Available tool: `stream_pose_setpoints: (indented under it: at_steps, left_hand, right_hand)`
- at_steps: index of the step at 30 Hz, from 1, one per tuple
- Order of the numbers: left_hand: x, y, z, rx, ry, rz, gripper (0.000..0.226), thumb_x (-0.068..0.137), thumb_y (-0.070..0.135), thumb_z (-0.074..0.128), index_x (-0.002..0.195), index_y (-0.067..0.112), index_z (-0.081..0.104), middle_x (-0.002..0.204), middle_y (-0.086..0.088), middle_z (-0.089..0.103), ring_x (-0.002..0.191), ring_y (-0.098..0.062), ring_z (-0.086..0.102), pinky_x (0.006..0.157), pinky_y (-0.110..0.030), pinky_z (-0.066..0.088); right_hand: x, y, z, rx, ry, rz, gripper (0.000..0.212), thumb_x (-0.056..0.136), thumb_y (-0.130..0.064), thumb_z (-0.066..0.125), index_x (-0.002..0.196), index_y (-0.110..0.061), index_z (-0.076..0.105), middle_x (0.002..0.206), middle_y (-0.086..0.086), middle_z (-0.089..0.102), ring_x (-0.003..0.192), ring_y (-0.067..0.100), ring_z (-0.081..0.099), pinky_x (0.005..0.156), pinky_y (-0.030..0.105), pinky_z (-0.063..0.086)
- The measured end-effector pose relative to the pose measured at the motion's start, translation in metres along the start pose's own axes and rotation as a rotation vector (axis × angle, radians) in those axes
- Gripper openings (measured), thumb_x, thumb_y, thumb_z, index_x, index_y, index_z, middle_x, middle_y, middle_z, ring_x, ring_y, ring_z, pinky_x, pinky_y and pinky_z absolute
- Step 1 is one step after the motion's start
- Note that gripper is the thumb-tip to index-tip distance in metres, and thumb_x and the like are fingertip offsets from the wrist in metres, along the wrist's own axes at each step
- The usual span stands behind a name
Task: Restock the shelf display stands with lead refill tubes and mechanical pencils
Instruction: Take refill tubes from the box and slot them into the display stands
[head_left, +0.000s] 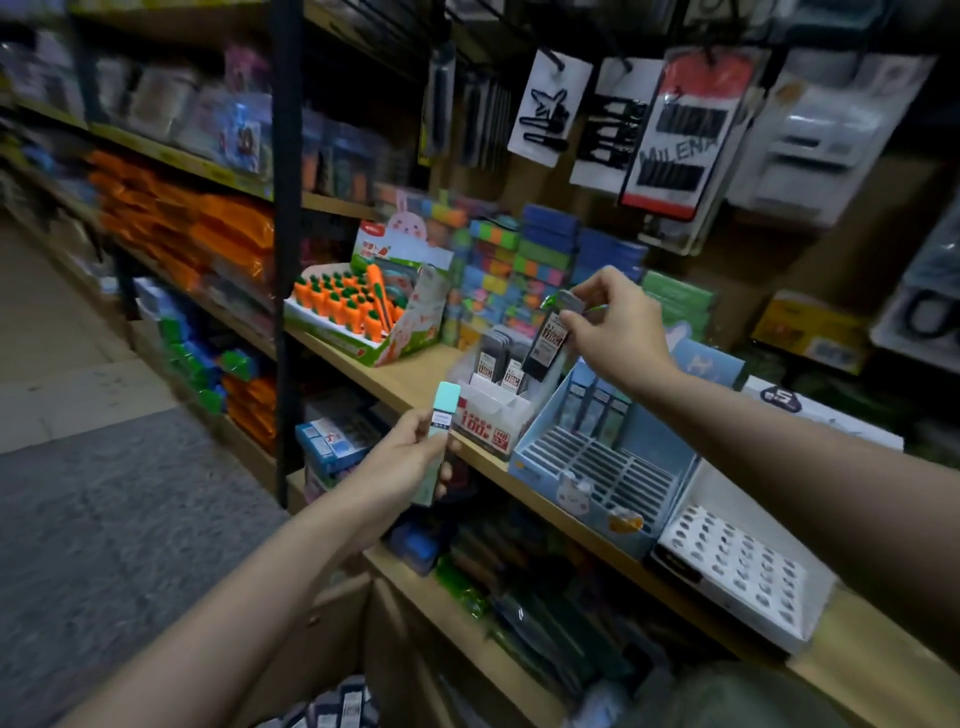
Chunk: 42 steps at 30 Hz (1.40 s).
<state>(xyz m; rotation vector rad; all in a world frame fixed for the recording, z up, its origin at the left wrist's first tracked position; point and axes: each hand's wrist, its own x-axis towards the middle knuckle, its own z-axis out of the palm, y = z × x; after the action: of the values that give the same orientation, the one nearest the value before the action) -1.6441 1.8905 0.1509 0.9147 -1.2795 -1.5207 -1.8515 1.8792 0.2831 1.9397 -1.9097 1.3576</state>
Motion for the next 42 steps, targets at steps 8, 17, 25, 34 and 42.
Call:
stream_pose_setpoints:
  at_steps: [8, 17, 25, 34, 42]
  left_hand:
    - [0.015, 0.006, -0.008, -0.062, 0.079, 0.066, 0.02, 0.102, 0.009, 0.042, 0.109, 0.023, 0.056, 0.088, 0.001, 0.066, 0.072, -0.013, 0.058, 0.063, -0.028, 0.051]
    - [0.022, -0.006, -0.007, -0.049, 0.015, 0.026, 0.024, 0.101, 0.013, 0.047, 0.122, 0.018, 0.055, 0.093, 0.005, 0.073, 0.074, -0.006, 0.066, 0.064, -0.024, 0.054]
    - [0.019, -0.011, -0.005, -0.076, 0.038, 0.043, 0.016, 0.1, 0.017, 0.05, 0.114, 0.019, 0.057, 0.095, 0.007, 0.075, 0.079, -0.009, 0.065, 0.068, -0.025, 0.056]
    - [0.015, -0.022, 0.029, -0.075, -0.04, 0.019, 0.019, 0.101, 0.022, 0.049, 0.119, 0.022, 0.056, 0.079, 0.008, 0.07, 0.065, -0.002, 0.06, 0.058, -0.019, 0.051]
    - [0.012, -0.028, 0.058, -0.037, -0.15, 0.126, 0.012, 0.099, 0.024, 0.051, 0.107, 0.023, 0.06, 0.087, 0.002, 0.074, 0.074, -0.007, 0.065, 0.063, -0.022, 0.052]
  right_hand:
    - [0.034, 0.023, 0.051, -0.083, -0.009, 0.067, 0.018, 0.085, -0.017, 0.073, 0.099, -0.014, 0.063, 0.083, -0.003, 0.058, 0.077, 0.014, 0.054, 0.068, 0.026, 0.041]
    - [0.033, 0.031, 0.072, -0.386, -0.121, 0.022, 0.029, 0.078, -0.032, 0.079, 0.104, -0.019, 0.071, 0.103, 0.001, 0.066, 0.093, 0.021, 0.062, 0.081, 0.04, 0.054]
    - [0.01, 0.026, 0.069, -0.377, -0.077, 0.013, 0.034, 0.093, -0.027, 0.062, 0.126, -0.016, 0.062, 0.125, 0.005, 0.054, 0.1, 0.019, 0.056, 0.083, 0.034, 0.05]
    - [-0.07, 0.017, 0.009, 0.355, -0.419, 0.328, 0.027, 0.086, -0.013, 0.071, 0.113, -0.013, 0.067, 0.094, 0.004, 0.07, 0.078, 0.01, 0.071, 0.07, 0.021, 0.058]
    - [-0.078, 0.007, 0.002, 0.51, -0.425, 0.374, 0.028, 0.081, -0.009, 0.076, 0.106, -0.007, 0.064, 0.083, 0.014, 0.074, 0.07, 0.018, 0.072, 0.061, 0.022, 0.057]
